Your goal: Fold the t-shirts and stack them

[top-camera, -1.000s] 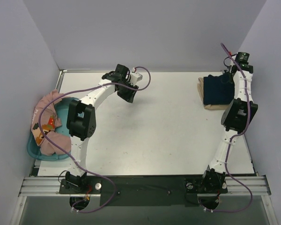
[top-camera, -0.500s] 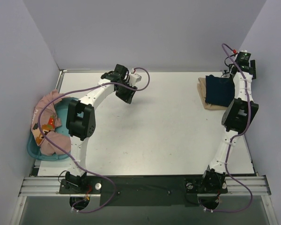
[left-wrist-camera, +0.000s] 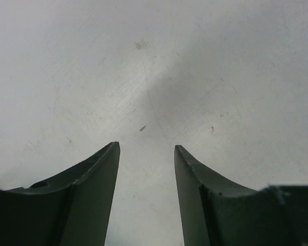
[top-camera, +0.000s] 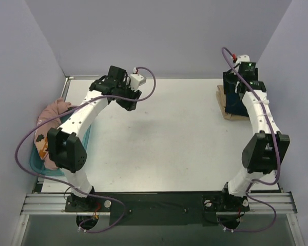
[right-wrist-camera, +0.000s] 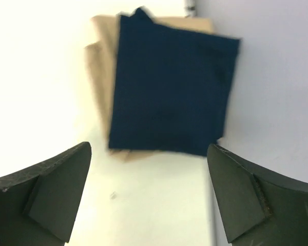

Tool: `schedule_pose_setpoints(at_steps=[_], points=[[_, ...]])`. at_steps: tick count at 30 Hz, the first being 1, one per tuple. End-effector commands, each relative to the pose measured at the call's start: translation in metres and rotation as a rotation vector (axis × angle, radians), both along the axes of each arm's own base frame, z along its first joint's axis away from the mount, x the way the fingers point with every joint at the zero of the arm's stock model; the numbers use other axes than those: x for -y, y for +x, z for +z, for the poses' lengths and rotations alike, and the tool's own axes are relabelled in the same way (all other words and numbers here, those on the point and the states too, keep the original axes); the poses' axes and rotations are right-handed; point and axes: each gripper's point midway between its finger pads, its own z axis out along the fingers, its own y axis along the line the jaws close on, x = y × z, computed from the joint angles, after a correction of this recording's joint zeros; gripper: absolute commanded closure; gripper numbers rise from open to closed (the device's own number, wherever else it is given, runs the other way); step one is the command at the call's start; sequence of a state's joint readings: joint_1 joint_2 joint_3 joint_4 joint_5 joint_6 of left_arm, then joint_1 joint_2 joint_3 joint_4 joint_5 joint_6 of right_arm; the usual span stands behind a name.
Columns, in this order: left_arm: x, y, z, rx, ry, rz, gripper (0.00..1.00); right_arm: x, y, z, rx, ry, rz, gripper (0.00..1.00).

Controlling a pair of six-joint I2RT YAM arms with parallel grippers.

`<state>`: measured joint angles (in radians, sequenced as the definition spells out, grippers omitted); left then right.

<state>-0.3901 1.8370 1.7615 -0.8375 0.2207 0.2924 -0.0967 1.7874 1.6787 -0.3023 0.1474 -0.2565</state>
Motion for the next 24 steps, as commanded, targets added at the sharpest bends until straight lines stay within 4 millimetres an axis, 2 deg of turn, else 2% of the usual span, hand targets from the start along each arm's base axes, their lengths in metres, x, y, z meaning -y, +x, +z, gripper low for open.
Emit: schedule_pose_setpoints(at_steps=[1, 2, 3, 4, 5, 6, 7, 8, 9, 10, 11, 12, 13, 14, 15, 16, 17, 19, 24], points=[[-0.023, -0.026, 0.026, 0.060, -0.042, 0.033, 0.43, -0.047, -0.044, 0.003, 0.120, 0.165, 0.046, 0.09], [-0.032, -0.041, 0.021, 0.054, -0.038, 0.047, 0.42, -0.056, -0.052, -0.006, 0.117, 0.202, 0.069, 0.09], [-0.039, -0.041, 0.025, 0.082, -0.052, 0.074, 0.42, -0.072, -0.065, -0.012, 0.146, 0.282, 0.101, 0.08], [-0.048, -0.058, 0.015, 0.076, -0.045, 0.086, 0.41, -0.078, -0.070, -0.012, 0.172, 0.308, 0.116, 0.03], [-0.057, -0.063, 0.027, 0.126, -0.063, 0.112, 0.41, -0.087, -0.083, -0.022, 0.188, 0.351, 0.142, 0.00], [-0.065, -0.076, 0.001, 0.081, -0.036, 0.131, 0.40, -0.093, -0.086, -0.019, 0.227, 0.384, 0.144, 0.00], [-0.074, -0.076, 0.009, 0.127, -0.062, 0.170, 0.40, -0.099, -0.098, -0.028, 0.246, 0.424, 0.151, 0.00], [-0.082, -0.088, -0.016, 0.082, -0.047, 0.192, 0.40, -0.103, -0.104, -0.035, 0.248, 0.447, 0.154, 0.00], [-0.090, -0.088, -0.016, 0.106, -0.070, 0.236, 0.40, -0.109, -0.112, -0.040, 0.271, 0.481, 0.168, 0.00], [-0.097, -0.095, -0.032, 0.080, -0.061, 0.270, 0.40, -0.113, -0.118, -0.047, 0.271, 0.498, 0.169, 0.00], [-0.106, -0.092, -0.033, 0.092, -0.083, 0.326, 0.40, -0.118, -0.126, -0.056, 0.281, 0.528, 0.176, 0.00], [-0.112, -0.098, -0.045, 0.071, -0.079, 0.368, 0.40, -0.121, -0.130, -0.061, 0.282, 0.543, 0.179, 0.00], [-0.117, -0.096, -0.045, 0.080, -0.103, 0.424, 0.40, -0.125, -0.137, -0.071, 0.286, 0.562, 0.186, 0.00], [-0.125, -0.100, -0.055, 0.070, -0.084, 0.462, 0.40, -0.128, -0.147, -0.088, 0.262, 0.567, 0.184, 0.00], [-0.129, -0.098, -0.054, 0.085, -0.101, 0.501, 0.40, -0.127, -0.146, -0.085, 0.297, 0.559, 0.190, 0.00], [-0.138, -0.101, -0.063, 0.084, -0.073, 0.546, 0.40, -0.128, -0.151, -0.090, 0.308, 0.554, 0.191, 0.00], [-0.141, -0.098, -0.061, 0.110, -0.076, 0.563, 0.40, -0.124, -0.152, -0.093, 0.316, 0.540, 0.172, 0.00], [-0.155, -0.102, -0.073, 0.112, -0.059, 0.657, 0.40, -0.118, -0.156, -0.100, 0.320, 0.516, 0.148, 0.00], [-0.179, -0.108, -0.081, 0.132, -0.001, 0.744, 0.40, -0.116, -0.165, -0.112, 0.305, 0.498, 0.141, 0.00]])
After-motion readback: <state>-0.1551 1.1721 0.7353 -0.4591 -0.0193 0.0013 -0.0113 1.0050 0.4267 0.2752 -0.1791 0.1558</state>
